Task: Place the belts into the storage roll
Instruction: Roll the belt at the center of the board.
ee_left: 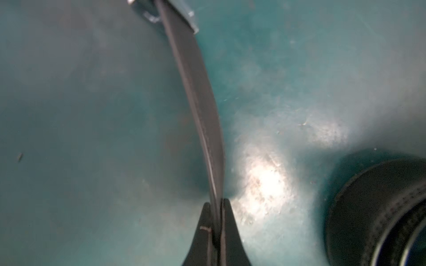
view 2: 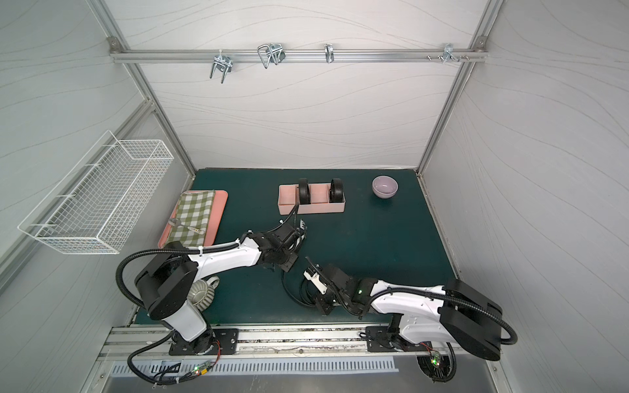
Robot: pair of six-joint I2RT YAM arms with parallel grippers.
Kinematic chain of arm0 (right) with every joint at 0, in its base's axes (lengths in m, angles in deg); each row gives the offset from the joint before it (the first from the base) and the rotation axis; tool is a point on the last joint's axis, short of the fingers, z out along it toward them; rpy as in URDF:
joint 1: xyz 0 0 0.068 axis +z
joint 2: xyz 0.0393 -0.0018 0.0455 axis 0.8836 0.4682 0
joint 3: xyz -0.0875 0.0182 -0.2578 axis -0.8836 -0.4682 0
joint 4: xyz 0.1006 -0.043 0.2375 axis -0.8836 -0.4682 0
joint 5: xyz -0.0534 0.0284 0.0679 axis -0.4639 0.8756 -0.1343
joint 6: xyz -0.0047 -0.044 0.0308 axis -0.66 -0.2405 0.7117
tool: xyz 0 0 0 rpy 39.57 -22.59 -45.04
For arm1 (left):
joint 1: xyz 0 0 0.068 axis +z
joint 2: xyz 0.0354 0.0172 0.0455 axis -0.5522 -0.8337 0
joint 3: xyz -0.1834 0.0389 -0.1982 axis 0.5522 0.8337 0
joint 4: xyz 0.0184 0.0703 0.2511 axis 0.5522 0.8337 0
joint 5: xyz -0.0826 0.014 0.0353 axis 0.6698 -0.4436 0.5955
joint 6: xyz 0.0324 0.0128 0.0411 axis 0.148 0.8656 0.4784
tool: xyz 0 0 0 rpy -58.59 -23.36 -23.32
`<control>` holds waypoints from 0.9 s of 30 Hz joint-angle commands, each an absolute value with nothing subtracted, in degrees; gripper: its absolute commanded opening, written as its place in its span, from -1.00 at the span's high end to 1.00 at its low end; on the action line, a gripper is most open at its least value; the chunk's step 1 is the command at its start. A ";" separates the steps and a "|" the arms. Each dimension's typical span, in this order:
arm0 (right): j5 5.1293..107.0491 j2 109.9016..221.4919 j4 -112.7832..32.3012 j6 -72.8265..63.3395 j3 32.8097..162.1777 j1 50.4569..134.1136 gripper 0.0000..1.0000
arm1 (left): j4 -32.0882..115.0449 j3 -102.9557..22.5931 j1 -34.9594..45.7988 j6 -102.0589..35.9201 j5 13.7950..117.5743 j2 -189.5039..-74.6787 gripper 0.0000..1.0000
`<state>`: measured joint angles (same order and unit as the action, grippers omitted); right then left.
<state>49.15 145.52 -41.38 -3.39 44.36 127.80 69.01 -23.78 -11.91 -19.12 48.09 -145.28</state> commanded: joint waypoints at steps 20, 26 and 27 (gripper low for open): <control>54.29 160.09 -41.09 -16.45 56.88 131.12 1.00 | 59.90 -33.39 -5.11 -5.37 50.37 -154.51 1.00; 56.00 165.69 -43.06 -19.70 62.61 134.30 1.00 | 59.53 -40.94 -4.99 -0.95 54.22 -160.29 1.00; 55.96 166.07 -43.50 -19.68 62.96 134.84 1.00 | 60.42 -42.98 -4.93 -0.57 54.91 -161.50 1.00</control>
<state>53.17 164.88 -40.59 -16.43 61.47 132.67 62.83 -37.55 -4.94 -4.82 52.00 -159.09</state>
